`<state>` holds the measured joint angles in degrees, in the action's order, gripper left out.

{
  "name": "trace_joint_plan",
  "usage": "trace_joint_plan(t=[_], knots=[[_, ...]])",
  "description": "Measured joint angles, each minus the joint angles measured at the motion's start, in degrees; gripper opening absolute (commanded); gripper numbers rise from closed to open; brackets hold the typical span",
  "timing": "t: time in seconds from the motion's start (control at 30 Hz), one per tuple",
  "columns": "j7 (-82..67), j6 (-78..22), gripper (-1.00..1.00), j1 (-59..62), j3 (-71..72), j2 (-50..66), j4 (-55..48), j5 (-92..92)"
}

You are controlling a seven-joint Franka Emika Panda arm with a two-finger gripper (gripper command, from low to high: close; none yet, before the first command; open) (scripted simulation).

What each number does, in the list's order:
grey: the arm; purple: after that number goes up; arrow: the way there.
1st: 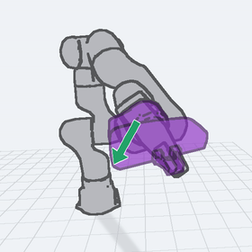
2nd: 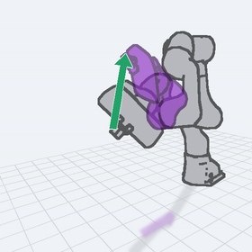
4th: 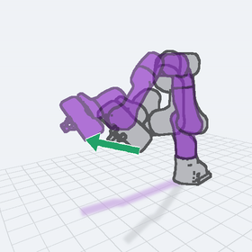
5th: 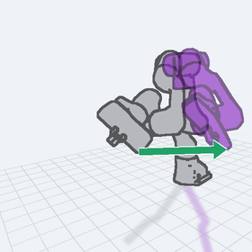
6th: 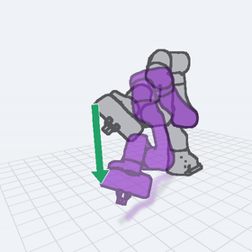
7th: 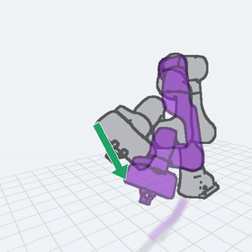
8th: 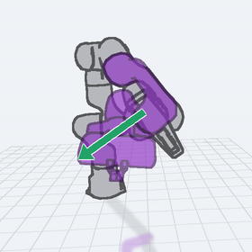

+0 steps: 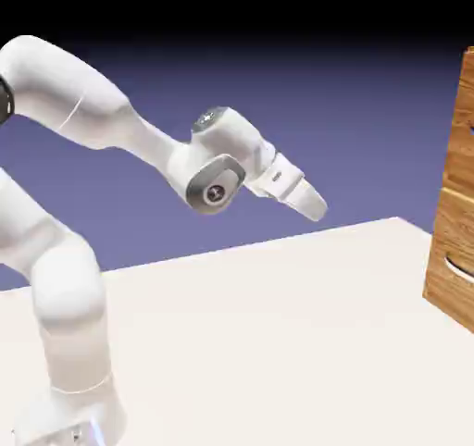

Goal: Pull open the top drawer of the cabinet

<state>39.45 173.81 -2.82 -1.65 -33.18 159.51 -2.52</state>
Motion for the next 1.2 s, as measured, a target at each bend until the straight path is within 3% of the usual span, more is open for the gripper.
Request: trace_joint_plan(t=[1.2], knots=[[-89.7,-6.0,0.0,-63.7,-49.2,-15.6,-44.6,-75.1]])
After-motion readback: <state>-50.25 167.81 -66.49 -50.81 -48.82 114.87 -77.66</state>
